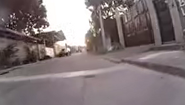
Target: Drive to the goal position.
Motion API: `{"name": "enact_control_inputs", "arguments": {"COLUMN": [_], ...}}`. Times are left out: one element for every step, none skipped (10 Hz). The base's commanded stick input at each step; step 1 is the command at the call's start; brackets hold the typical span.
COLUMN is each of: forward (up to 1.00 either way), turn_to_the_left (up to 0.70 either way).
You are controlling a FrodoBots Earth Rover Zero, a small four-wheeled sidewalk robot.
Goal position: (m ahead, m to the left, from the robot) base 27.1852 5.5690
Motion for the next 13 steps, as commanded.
{"name": "enact_control_inputs", "arguments": {"forward": [1.00,1.00,1.00,1.00,1.00,1.00,1.00,1.00,1.00,1.00,1.00,1.00,1.00], "turn_to_the_left": [0.00,0.00,0.00,0.00,0.00,0.00,0.00,0.00,0.00,0.00,0.00,0.00,0.00]}}
